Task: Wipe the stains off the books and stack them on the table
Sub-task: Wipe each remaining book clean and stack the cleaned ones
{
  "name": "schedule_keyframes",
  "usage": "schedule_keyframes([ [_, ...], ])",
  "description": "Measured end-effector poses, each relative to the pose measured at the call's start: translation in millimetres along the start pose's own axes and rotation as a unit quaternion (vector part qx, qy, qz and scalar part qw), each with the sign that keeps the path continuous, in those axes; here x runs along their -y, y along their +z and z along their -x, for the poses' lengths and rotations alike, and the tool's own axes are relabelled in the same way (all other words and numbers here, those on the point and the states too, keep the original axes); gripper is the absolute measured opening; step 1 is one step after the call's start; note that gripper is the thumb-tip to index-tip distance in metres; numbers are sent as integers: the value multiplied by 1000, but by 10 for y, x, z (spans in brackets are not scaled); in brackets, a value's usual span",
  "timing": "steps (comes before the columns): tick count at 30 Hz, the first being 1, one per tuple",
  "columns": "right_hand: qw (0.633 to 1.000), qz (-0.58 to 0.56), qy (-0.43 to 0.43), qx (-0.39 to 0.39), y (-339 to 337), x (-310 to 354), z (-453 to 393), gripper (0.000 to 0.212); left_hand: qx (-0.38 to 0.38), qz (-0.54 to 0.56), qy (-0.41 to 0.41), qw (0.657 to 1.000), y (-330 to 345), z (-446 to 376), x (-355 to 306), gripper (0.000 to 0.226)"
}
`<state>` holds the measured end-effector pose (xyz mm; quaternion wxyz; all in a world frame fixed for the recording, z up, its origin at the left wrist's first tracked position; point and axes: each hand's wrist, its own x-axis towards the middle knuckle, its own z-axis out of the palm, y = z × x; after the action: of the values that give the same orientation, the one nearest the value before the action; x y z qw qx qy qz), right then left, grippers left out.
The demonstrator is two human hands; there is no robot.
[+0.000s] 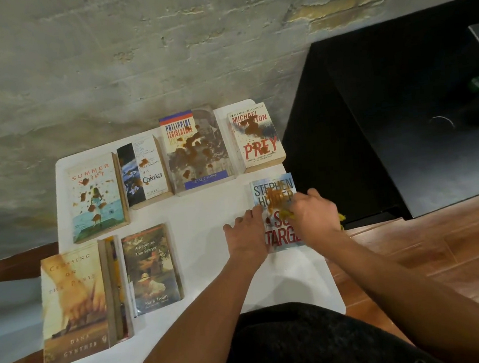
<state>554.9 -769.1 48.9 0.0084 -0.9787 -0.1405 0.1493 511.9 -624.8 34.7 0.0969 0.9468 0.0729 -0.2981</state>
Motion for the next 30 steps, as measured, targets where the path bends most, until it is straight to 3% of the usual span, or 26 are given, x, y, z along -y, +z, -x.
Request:
schedule_keyframes([
  [4, 998, 19, -59, 26, -42, -143, -62, 26, 8, 12, 1, 1000, 19, 15, 7, 90],
  [8, 1000, -7, -19, 16, -107, -146, -318, 25, 8, 29, -6, 1000, 30, 17, 14, 87],
  [14, 998, -32, -45, 36, 7, -212, -202, 27, 4, 28, 2, 1000, -4, 18, 5, 89],
  [19, 993, -110, -16, -42, -103, -242, -588, 28, 11, 50, 0, 999, 3, 11, 18, 88],
  [30, 999, -30, -17, 9, -14, -222, -842, 26, 7, 60, -7, 998, -16, -8, 45, 87],
])
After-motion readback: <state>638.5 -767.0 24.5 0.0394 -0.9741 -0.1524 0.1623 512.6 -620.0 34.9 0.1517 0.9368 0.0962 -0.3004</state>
